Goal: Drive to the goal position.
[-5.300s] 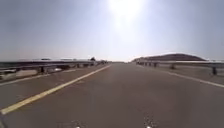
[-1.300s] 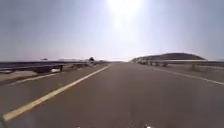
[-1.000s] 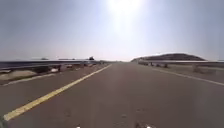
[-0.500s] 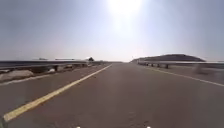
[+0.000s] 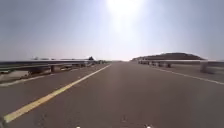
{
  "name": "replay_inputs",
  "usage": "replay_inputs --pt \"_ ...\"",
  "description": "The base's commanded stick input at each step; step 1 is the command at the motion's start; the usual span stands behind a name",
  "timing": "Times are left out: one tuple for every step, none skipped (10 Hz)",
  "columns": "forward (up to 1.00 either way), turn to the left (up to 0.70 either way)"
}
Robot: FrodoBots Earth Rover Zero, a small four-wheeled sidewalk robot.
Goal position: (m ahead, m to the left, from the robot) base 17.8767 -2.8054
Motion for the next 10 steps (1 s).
replay_inputs --pt "0.70 0.00" --pt "0.70 0.00" --pt "0.70 0.00" --pt "0.70 0.00" --pt "0.70 0.00" --pt "0.70 0.00" --pt "0.70 0.00" --pt "0.70 0.00" --pt "0.70 0.00" --pt "0.70 0.00"
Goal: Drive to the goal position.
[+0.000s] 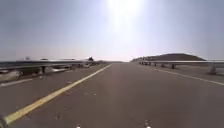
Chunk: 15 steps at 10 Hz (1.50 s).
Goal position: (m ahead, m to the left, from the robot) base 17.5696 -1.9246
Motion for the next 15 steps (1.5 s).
replay_inputs --pt "0.70 0.00" --pt "0.70 0.00" --pt "0.70 0.00" --pt "0.70 0.00" --pt "0.70 0.00" --pt "0.70 0.00" --pt "0.70 0.00" --pt "0.70 0.00" --pt "0.70 0.00" --pt "0.70 0.00" --pt "0.70 0.00" --pt "0.70 0.00" --pt "0.70 0.00" --pt "0.70 0.00" --pt "0.70 0.00"
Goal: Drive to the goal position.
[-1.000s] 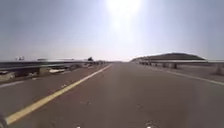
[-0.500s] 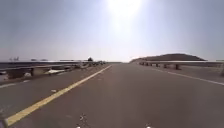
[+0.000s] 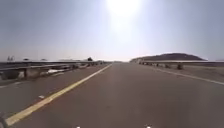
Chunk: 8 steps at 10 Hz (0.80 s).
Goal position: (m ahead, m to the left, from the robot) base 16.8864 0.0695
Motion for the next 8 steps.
replay_inputs --pt "0.70 0.00" --pt "0.70 0.00" --pt "0.70 0.00" --pt "0.70 0.00" --pt "0.70 0.00" --pt "0.70 0.00" --pt "0.70 0.00" --pt "0.70 0.00"
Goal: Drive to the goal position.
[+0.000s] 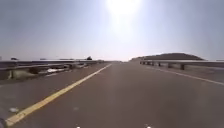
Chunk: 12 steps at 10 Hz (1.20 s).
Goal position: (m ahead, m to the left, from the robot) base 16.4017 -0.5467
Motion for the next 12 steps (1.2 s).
replay_inputs --pt "0.70 0.00" --pt "0.70 0.00" --pt "0.70 0.00" --pt "0.70 0.00" --pt "0.70 0.00" --pt "0.70 0.00" --pt "0.70 0.00" --pt "0.70 0.00" --pt "0.70 0.00" --pt "0.70 0.00" --pt "0.70 0.00" --pt "0.70 0.00"
